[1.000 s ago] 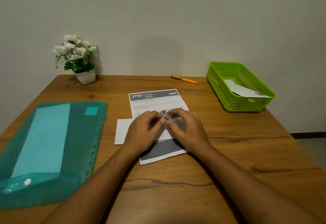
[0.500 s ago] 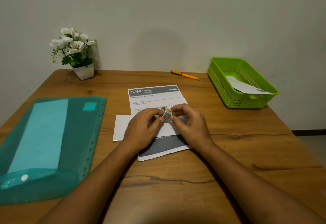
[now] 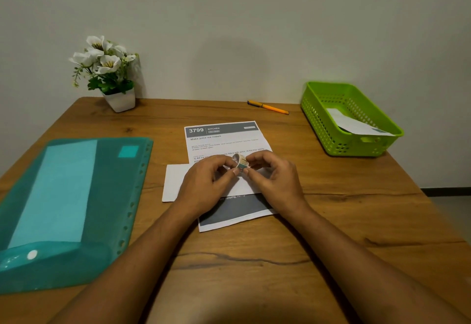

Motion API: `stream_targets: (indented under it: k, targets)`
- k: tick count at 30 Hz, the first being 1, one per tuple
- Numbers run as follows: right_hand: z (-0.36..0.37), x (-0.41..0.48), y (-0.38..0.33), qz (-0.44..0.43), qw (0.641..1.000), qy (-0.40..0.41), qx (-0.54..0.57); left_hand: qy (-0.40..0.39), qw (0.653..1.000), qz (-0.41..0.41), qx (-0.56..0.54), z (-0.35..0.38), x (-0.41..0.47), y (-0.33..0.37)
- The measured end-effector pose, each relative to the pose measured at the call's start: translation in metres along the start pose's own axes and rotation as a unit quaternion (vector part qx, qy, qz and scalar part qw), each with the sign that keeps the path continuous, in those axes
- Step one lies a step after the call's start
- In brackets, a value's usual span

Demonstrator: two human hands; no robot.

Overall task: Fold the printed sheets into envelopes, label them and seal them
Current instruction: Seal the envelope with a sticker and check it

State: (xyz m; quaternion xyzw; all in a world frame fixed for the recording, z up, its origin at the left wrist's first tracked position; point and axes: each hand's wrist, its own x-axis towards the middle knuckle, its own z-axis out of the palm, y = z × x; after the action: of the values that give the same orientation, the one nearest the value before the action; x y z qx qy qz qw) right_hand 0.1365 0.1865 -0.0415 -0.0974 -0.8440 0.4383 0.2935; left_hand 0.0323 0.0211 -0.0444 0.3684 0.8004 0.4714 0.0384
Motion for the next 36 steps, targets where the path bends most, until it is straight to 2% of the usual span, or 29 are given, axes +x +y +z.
stream_targets:
  k: [5, 10, 28, 36]
  targets:
    - [0.0, -0.0029, -0.0009, -0.034, 0.999, -0.008, -0.029, -0.001, 1.0, 0.007, -0.001, 0.0007, -0.0005, 0.0023]
    - [0.0005, -0.0009, 0.0019, -0.015, 0.999, 0.013, -0.031, -0.001, 1.0, 0.009, 0.019, 0.0003, 0.0002, -0.0003]
    - [0.0063, -0.0028, 0.0041, -0.06, 0.986, 0.004, -0.155, -0.026, 0.997, 0.034, 0.059, -0.0009, -0.0001, 0.0016]
    - [0.0059, -0.0036, 0.0014, -0.072, 0.986, 0.006, -0.149, -0.017, 0.998, 0.032, 0.044, 0.0002, -0.0012, 0.0038]
